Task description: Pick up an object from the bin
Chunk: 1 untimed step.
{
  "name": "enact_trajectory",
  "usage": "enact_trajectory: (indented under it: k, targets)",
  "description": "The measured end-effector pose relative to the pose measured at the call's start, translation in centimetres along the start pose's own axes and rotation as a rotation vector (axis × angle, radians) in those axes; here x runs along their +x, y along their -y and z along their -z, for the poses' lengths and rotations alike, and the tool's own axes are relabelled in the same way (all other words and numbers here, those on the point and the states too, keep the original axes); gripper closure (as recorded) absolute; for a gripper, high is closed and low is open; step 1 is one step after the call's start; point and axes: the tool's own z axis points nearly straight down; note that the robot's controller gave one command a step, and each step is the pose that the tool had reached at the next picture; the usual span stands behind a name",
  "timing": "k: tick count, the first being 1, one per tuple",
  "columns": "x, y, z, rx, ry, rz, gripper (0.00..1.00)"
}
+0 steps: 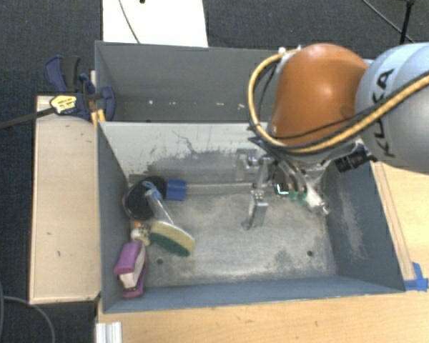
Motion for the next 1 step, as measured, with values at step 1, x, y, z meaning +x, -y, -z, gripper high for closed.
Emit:
enact_trajectory:
  k: [1]
  targets:
    - [-0.73,-10.76,-3.72,-0.003,0.008,0.148,0.00]
